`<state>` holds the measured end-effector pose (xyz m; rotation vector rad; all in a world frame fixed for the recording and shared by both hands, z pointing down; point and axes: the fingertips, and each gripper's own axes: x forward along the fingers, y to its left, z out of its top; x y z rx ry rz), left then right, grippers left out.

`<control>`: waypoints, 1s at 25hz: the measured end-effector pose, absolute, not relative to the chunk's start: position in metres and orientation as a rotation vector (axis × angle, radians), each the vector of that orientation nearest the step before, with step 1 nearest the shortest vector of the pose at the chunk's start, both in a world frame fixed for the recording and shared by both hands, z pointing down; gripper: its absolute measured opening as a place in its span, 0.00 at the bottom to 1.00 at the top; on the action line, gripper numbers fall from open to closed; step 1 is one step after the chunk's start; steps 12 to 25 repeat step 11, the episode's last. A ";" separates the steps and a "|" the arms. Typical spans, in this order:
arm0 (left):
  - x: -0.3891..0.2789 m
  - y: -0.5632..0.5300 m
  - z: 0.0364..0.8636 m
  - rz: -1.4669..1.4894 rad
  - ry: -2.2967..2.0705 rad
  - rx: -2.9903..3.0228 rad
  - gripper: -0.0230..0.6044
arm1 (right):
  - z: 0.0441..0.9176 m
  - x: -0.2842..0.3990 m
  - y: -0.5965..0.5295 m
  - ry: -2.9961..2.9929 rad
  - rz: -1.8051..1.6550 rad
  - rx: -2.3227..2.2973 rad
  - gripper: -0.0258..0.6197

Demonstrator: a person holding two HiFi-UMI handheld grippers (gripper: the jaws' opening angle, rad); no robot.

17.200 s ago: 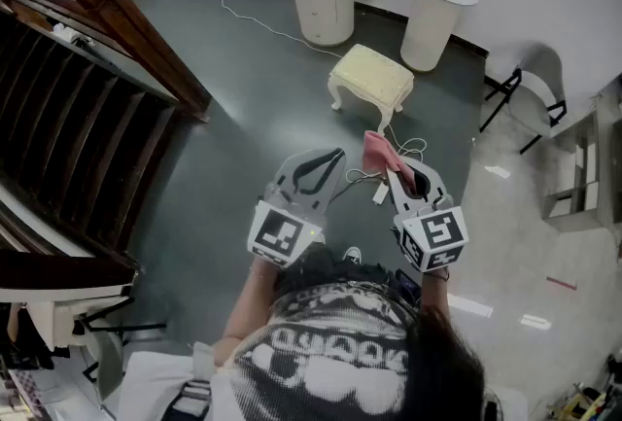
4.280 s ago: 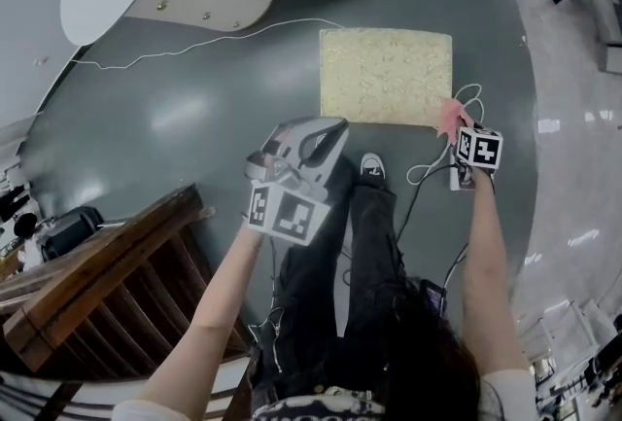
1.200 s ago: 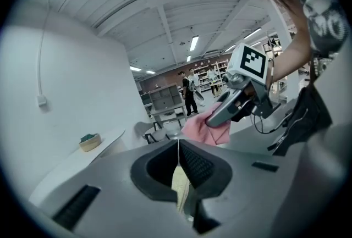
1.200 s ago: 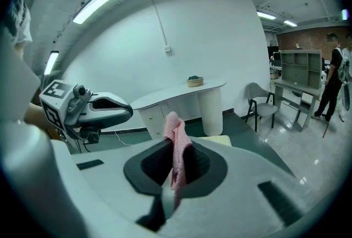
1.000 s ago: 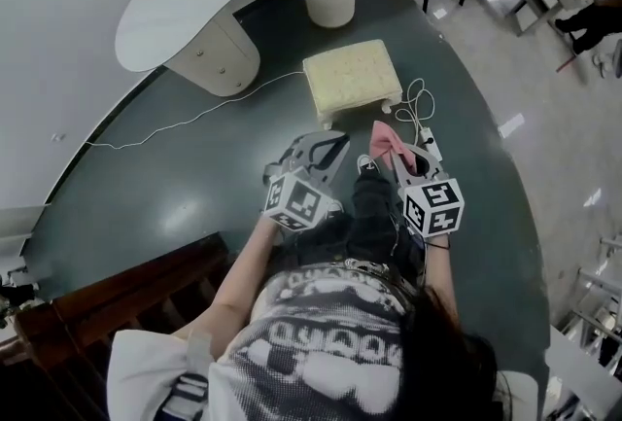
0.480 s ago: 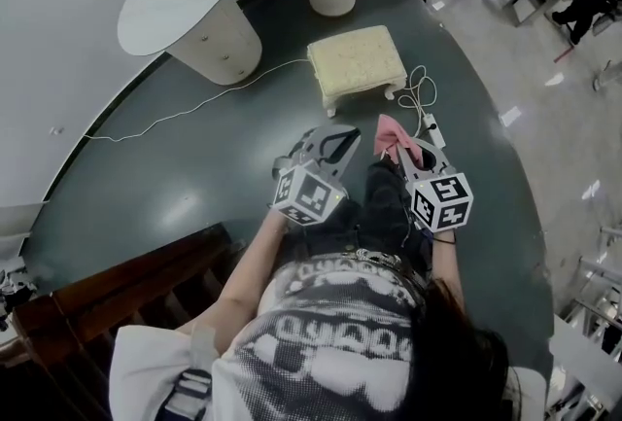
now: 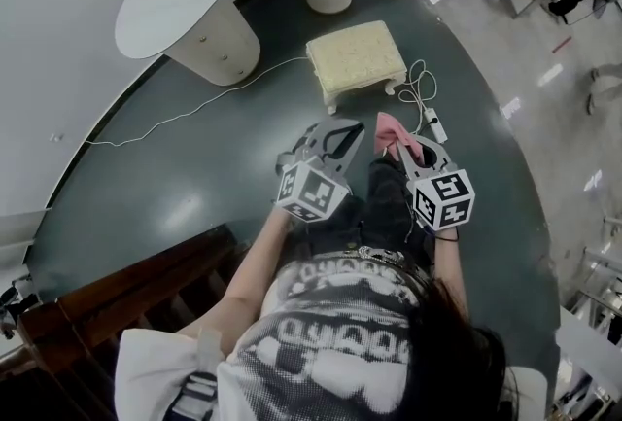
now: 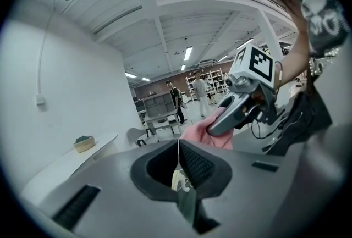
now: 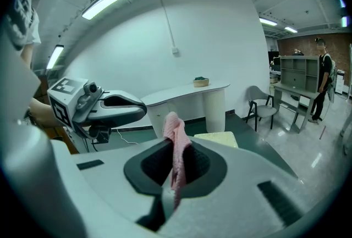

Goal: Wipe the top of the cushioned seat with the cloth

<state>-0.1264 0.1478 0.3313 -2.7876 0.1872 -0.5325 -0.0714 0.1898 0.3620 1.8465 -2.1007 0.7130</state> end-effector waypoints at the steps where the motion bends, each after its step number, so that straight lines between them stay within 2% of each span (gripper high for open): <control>1: -0.128 0.149 0.332 -0.533 0.188 -2.787 0.05 | 0.363 -0.073 0.190 -2.103 0.712 1.845 0.05; 25: -0.145 0.152 0.337 -0.554 0.196 -2.791 0.05 | 0.363 -0.085 0.188 -2.110 0.707 1.840 0.05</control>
